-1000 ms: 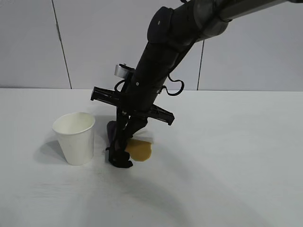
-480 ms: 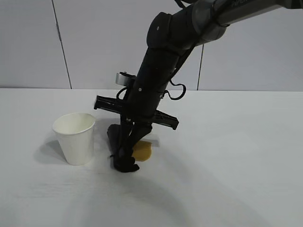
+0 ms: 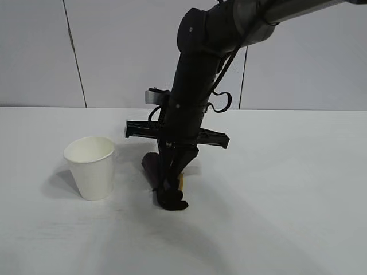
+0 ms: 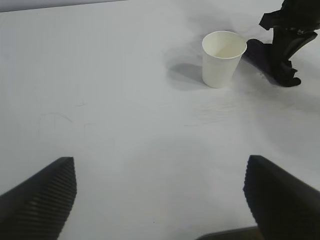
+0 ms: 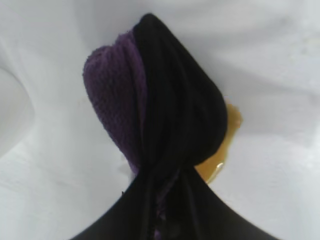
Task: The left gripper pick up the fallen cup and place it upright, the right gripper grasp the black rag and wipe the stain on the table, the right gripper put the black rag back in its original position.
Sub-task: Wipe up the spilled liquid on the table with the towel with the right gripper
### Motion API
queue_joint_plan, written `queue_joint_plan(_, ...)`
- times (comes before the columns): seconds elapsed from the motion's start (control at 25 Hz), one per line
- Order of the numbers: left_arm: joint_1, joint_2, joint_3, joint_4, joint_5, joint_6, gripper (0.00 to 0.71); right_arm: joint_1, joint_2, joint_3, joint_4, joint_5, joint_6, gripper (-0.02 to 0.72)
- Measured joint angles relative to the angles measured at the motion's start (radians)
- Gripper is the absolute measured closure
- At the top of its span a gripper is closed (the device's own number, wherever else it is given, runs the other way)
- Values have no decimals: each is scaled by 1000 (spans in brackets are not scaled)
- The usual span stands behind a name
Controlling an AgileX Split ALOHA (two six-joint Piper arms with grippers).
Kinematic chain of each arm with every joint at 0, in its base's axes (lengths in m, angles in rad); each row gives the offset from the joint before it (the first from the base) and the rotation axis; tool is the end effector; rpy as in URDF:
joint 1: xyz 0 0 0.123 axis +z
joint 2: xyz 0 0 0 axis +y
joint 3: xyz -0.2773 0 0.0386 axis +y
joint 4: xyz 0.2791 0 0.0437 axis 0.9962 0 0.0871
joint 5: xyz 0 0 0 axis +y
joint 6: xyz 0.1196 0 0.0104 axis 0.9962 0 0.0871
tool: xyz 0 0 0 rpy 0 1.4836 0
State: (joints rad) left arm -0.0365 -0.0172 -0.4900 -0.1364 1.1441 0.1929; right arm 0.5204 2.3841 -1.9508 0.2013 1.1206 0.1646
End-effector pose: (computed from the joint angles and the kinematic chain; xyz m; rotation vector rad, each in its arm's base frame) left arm 0.0460 -0.0166 0.2687 0.2556 2.0976 -0.0719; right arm 0.4342 0.2737 0.0906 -0.4271 3.0596 0.3250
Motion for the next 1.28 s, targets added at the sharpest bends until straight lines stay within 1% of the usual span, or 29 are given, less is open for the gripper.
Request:
queue_joint_plan(0.28,0,0,0,0,0,0,53,0,0,-23,-126,41,23,632)
queue_joint_plan(0.36,0,0,0,0,0,0,53,0,0,-23,-137,41,26,632)
queue_joint_plan(0.56,0,0,0,0,0,0,53,0,0,-23,-138,43,26,632)
queue_joint_plan(0.68,0,0,0,0,0,0,53,0,0,-23,-112,43,27,632)
queue_joint_plan(0.76,0,0,0,0,0,0,53,0,0,-23,-75,40,27,632)
queue_joint_plan(0.92,0,0,0,0,0,0,53,0,2,-23,26,16,24,632)
queue_joint_plan(1.08,0,0,0,0,0,0,53,0,11,-23,92,-17,8,632)
queue_joint_plan(1.16,0,0,0,0,0,0,53,0,22,-23,111,-24,2,632)
queue_joint_plan(1.28,0,0,0,0,0,0,53,0,36,-23,104,-23,-1,632)
